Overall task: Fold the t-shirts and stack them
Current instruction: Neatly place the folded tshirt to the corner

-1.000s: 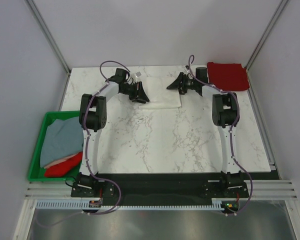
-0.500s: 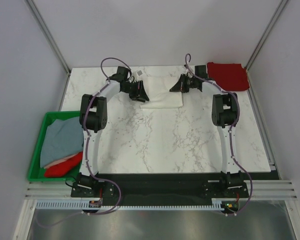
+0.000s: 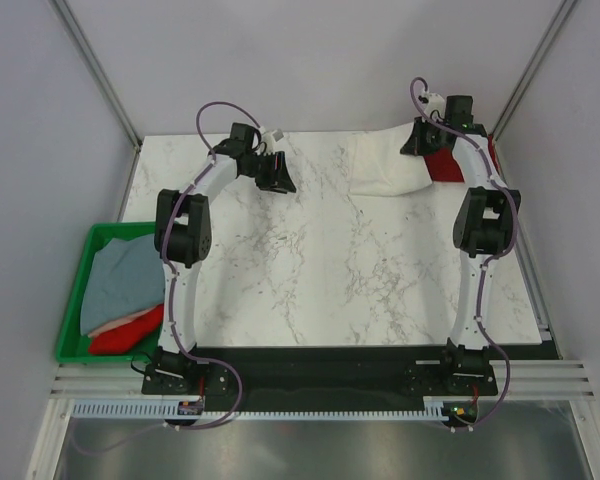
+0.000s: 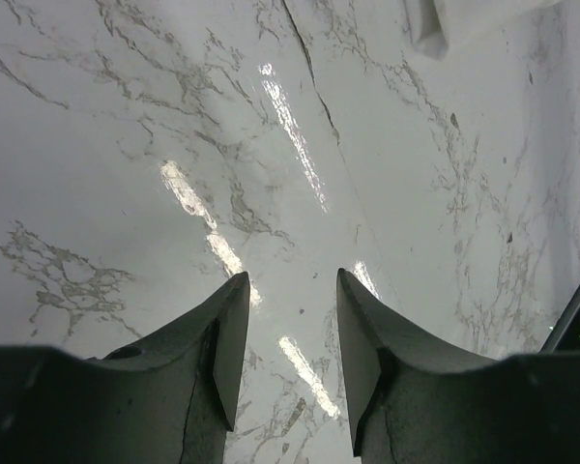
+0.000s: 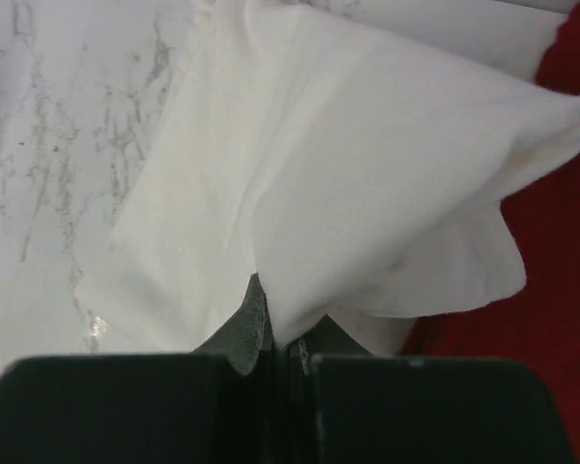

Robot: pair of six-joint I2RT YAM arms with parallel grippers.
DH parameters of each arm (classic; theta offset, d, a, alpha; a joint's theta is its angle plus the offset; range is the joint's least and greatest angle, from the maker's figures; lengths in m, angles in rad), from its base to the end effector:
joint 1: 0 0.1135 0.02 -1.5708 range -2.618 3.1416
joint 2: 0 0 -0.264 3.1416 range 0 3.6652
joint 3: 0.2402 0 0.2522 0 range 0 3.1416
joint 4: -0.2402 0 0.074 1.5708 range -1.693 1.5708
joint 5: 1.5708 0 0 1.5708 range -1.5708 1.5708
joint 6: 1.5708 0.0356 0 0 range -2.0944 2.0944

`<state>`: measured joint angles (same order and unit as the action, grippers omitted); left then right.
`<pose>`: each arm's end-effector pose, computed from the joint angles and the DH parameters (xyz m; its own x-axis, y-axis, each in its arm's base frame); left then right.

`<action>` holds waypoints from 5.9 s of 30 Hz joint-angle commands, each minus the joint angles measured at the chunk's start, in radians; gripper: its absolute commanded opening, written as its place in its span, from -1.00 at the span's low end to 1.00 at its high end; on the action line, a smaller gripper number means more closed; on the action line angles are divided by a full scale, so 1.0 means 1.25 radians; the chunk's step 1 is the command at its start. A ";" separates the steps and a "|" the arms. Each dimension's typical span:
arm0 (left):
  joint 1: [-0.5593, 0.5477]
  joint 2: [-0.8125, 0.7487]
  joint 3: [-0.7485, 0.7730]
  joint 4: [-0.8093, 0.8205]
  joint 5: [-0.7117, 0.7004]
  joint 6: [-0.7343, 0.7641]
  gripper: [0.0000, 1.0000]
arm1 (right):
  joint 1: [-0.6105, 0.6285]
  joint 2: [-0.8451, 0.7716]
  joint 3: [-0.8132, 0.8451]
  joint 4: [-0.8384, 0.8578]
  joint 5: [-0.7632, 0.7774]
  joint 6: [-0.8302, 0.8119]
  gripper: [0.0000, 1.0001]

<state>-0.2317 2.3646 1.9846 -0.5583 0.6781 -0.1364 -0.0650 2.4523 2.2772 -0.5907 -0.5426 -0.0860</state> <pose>0.4991 -0.1407 0.1814 -0.8511 0.0920 -0.5169 0.4280 0.6917 -0.5817 0.5507 -0.0174 0.2254 -0.6620 -0.0306 -0.7489 -0.3740 0.8794 0.2947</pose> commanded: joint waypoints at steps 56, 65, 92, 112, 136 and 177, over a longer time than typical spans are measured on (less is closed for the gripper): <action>-0.183 -0.095 0.001 -0.054 -0.146 0.153 0.05 | -0.182 0.100 0.275 0.158 0.157 -0.032 -1.00; -0.195 -0.089 0.000 -0.058 -0.149 0.155 0.05 | -0.192 0.126 0.280 0.187 0.250 -0.056 -1.00; -0.194 -0.063 0.027 -0.048 -0.114 0.123 0.12 | -0.170 -0.127 0.041 0.136 0.362 -0.177 0.22; -0.158 -0.099 -0.028 -0.044 -0.061 0.116 0.10 | -0.090 0.130 0.215 0.228 0.221 0.015 0.15; -0.152 -0.057 0.017 -0.034 -0.055 0.088 0.09 | -0.060 0.248 0.279 0.345 0.365 0.038 0.03; -0.161 -0.039 0.030 -0.023 -0.049 0.086 0.09 | -0.050 0.188 0.304 0.366 0.322 0.063 -1.00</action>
<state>-0.4278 2.3051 1.9785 -0.6193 0.5854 -0.0044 -0.1352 2.7609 2.6244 -0.1719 -0.1093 -0.0212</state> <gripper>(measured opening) 0.549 0.009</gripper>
